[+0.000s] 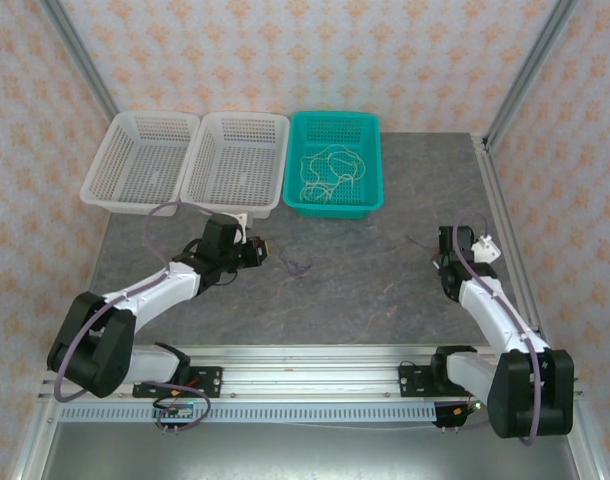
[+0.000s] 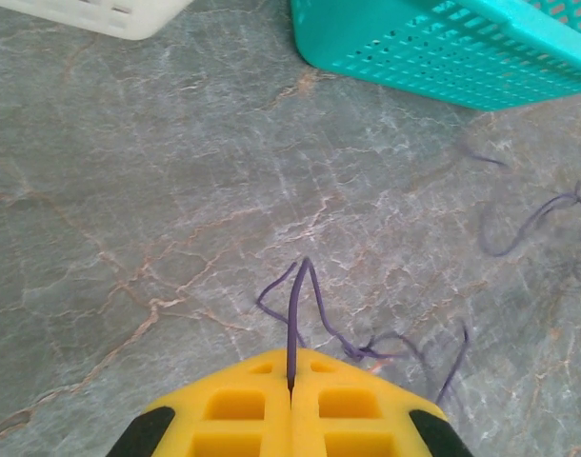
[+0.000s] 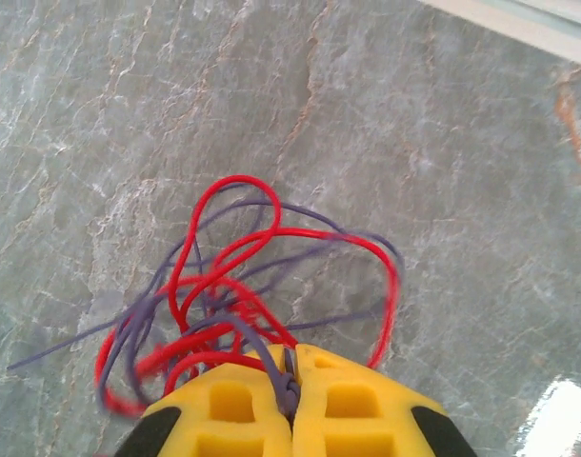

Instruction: Untangle the cables

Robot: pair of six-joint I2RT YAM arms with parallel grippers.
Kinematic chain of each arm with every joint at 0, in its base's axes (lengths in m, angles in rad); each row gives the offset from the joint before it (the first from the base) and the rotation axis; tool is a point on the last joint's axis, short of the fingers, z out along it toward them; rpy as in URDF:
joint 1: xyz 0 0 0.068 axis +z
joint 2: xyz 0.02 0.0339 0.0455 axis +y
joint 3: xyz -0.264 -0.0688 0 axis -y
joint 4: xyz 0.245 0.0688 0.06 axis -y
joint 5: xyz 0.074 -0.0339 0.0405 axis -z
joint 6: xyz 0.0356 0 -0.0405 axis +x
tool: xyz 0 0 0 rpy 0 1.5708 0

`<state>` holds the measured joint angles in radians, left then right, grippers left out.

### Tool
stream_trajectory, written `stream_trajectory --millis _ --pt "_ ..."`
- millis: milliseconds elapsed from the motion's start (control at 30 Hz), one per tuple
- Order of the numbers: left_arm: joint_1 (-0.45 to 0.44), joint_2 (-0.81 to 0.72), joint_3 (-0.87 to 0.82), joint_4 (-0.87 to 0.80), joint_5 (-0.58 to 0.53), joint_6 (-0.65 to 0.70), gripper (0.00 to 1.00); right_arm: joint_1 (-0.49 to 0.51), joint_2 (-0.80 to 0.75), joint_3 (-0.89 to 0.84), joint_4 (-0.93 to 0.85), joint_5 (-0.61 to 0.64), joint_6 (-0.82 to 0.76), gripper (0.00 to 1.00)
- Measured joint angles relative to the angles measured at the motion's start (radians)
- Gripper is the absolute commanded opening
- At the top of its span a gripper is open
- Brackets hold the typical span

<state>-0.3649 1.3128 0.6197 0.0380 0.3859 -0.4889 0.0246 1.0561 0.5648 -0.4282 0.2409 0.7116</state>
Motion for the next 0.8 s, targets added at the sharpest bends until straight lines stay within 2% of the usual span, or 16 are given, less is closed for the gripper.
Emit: stream_trajectory --millis 233,333,467,600,800 --pt "0.085 -0.03 -0.029 -0.035 -0.013 -0.004 0.0 -0.055 -0.084 -0.018 -0.031 0.026 0.004 0.0" --pt "0.097 -0.031 -0.04 -0.029 0.023 -0.003 0.0 -0.057 -0.116 -0.047 0.035 -0.098 -0.039 0.0" --pt "0.097 -0.035 -0.049 0.011 0.137 -0.003 0.0 -0.027 -0.095 -0.087 0.123 -0.271 -0.068 0.0" --pt "0.09 -0.119 -0.026 0.002 0.214 0.016 0.0 -0.006 -0.066 -0.116 0.19 -0.359 -0.069 0.0" --pt "0.077 -0.266 0.176 -0.032 0.257 0.069 0.0 0.002 -0.045 -0.14 0.282 -0.437 -0.065 0.0"
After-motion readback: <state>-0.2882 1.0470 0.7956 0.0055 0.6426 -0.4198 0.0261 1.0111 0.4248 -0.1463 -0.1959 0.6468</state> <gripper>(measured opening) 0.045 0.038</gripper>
